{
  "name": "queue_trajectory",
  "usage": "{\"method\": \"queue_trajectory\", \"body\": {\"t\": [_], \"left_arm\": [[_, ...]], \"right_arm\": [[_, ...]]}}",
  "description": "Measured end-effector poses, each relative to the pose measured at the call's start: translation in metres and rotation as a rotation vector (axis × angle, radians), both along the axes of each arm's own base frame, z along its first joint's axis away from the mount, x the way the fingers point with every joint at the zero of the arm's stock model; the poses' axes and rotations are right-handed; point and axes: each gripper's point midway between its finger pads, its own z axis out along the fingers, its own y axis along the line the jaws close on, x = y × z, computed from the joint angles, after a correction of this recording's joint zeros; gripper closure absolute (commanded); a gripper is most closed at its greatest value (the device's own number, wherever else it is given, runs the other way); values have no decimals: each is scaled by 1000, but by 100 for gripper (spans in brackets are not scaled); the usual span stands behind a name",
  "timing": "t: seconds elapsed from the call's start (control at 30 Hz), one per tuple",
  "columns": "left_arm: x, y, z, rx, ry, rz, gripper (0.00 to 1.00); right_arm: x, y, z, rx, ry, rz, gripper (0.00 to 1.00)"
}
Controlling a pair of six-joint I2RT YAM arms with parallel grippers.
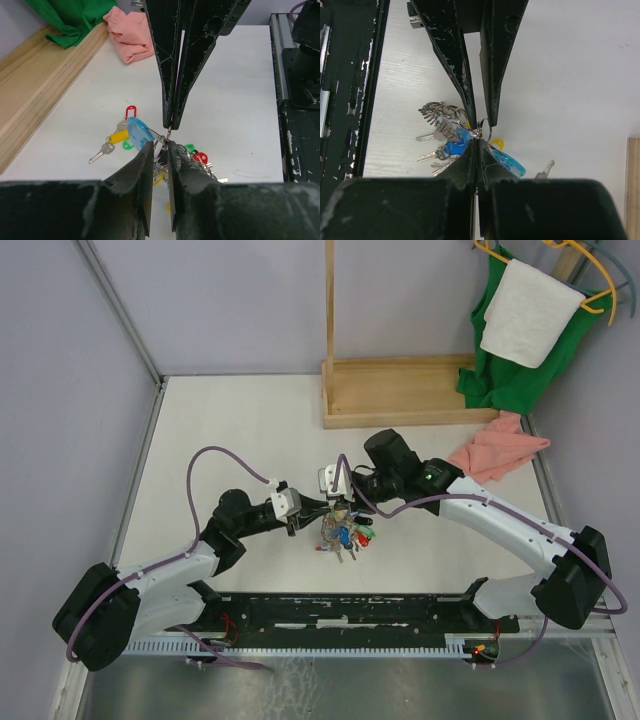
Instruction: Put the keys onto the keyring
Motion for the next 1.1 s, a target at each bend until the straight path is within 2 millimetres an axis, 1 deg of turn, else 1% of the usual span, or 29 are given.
{"method": "queue_trajectory", "body": {"t": [0.1,0.23,0.27,0.37,0.43,0.53,0.63,0.73,0.87,0.97,1.03,1.1], "left_arm": [[0,0,1,-5,4,-1,87],[-1,-2,-2,-5,17,-10,97],[-1,-2,-2,-4,19,-11,97],[0,-2,-3,-3,21,-10,97],[1,-2,-4,-1,23,-1,97],[7,1,-5,-2,36,37,97],[14,5,-8,6,49,92,97],[21,11,-11,19,65,148,97],[30,21,-15,36,90,234,97],[37,32,-13,35,99,315,97],[42,39,-10,27,101,369,97],[48,48,-7,14,112,432,97]], "right_arm": [[0,0,0,2,-2,0,99],[1,0,-1,0,-1,-6,99],[1,0,-1,-1,-1,-7,99],[2,0,-2,-1,2,-13,92],[3,0,-3,4,10,-29,80],[5,0,-2,18,20,-56,71],[8,-4,2,45,30,-106,69],[15,-11,8,73,36,-186,64],[33,-20,19,115,24,-342,58],[47,-29,21,135,19,-475,52],[57,-37,20,145,18,-572,47],[66,-46,18,153,22,-667,38]]}}
